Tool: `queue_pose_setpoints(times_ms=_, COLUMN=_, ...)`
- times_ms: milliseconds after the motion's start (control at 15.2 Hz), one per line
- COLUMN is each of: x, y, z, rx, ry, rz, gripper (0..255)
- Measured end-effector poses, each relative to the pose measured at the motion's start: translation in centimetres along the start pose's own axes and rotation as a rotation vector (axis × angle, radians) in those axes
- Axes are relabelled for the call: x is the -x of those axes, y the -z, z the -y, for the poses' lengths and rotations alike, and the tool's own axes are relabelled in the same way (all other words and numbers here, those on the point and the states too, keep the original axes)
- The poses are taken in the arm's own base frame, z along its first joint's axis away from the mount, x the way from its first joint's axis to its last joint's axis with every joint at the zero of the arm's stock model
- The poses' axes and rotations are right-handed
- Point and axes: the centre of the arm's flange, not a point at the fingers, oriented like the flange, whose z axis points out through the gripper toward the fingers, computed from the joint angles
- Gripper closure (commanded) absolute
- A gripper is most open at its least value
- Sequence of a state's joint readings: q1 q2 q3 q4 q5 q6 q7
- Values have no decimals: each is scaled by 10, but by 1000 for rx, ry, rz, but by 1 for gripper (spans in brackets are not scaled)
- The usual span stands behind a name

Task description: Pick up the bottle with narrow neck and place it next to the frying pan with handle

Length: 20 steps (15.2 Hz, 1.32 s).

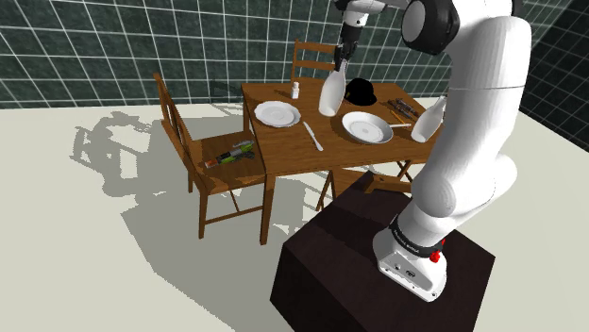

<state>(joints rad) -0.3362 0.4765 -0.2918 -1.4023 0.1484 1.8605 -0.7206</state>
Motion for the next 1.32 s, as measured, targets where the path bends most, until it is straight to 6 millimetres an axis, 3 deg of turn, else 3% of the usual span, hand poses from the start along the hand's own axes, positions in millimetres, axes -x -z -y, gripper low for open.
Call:
queue_pose_setpoints(times_ms=264, x=0, y=-23, z=-8, rx=0, ry=1, rz=-1, gripper=255)
queue_pose_setpoints(times_ms=1320, x=0, y=-103, z=-9, rx=0, ry=1, rz=-1, gripper=255)
